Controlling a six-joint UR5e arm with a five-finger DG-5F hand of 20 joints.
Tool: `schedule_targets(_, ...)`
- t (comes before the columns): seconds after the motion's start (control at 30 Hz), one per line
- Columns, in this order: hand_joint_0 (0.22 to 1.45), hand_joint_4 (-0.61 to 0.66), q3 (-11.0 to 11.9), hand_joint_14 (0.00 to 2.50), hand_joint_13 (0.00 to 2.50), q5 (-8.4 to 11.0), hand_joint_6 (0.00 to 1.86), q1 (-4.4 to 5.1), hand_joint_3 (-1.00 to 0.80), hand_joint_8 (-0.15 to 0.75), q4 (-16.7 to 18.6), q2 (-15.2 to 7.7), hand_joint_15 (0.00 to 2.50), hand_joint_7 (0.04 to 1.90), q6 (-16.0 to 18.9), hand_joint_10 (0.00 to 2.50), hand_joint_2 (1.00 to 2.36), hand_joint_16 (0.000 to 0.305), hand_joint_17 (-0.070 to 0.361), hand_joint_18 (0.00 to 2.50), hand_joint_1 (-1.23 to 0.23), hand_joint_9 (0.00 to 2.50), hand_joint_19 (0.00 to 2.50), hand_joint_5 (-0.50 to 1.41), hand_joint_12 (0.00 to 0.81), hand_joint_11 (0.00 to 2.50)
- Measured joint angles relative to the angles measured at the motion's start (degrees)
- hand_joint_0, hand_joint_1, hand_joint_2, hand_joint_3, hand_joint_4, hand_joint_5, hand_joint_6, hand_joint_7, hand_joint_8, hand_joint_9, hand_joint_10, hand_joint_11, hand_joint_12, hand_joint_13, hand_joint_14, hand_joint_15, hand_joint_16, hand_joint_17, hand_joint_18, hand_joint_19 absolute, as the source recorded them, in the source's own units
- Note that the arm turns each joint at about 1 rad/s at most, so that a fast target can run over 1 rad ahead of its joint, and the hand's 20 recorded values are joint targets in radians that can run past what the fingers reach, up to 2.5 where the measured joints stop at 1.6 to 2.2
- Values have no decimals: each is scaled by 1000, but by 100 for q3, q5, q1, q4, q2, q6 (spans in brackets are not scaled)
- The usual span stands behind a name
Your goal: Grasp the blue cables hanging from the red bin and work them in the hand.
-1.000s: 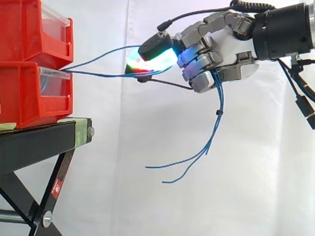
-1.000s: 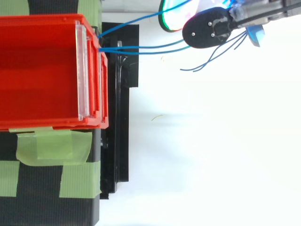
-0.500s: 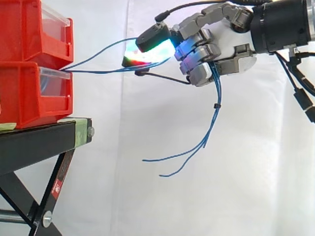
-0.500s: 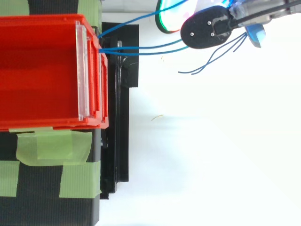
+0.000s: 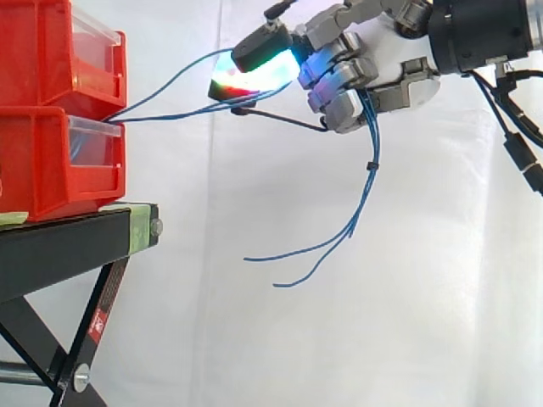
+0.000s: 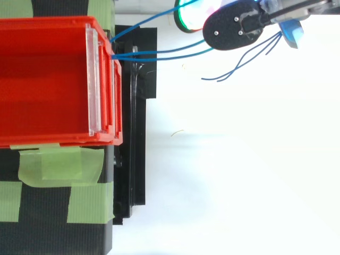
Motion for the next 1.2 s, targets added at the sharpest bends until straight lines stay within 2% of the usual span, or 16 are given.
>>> schedule_targets(0.07,895,234,28,2500,1909,1,908,2,90,430,-21,0,1975,1082,-2,2500,1496,224,168,2202,-738,1603,725,218,727,2500)
schedule_targets(0.1,861,257,47,2500,1909,1,873,6,52,430,-45,0,1975,1081,-4,2500,1382,224,168,2202,-755,1603,725,215,727,2500)
schedule_targets(0.17,881,267,69,2500,1909,2,820,14,-43,430,-87,0,1975,1080,-5,2500,1319,224,168,2202,-766,1603,725,215,727,2500)
schedule_targets(0.27,923,275,89,2500,1909,2,733,23,-32,430,-165,0,1975,1115,-6,2500,1085,224,168,2202,-768,1603,725,215,727,2500)
schedule_targets(0.33,925,280,92,2500,1909,-1,705,23,-55,430,-200,0,1975,1118,-3,2500,1001,224,168,2202,-764,1603,725,216,727,2500)
schedule_targets(0.53,844,266,94,2500,1909,35,569,24,-455,430,-213,-3,1975,1180,-20,2500,1011,224,168,2202,-720,1603,725,220,727,2500)
schedule_targets(0.67,819,242,94,2500,1909,177,511,25,-608,430,-191,-6,1975,1225,-32,2500,1012,224,168,2202,-700,1603,725,219,727,2500)
schedule_targets(0.83,804,244,97,2500,1909,326,490,20,-695,430,-190,-6,1975,1230,-39,2500,1011,224,168,2202,-692,1603,725,233,727,2500)
schedule_targets(1.2,792,258,98,2500,1909,362,499,25,-856,430,-132,-7,1975,1231,-175,2500,1005,224,168,2202,-682,1603,725,248,727,2500)
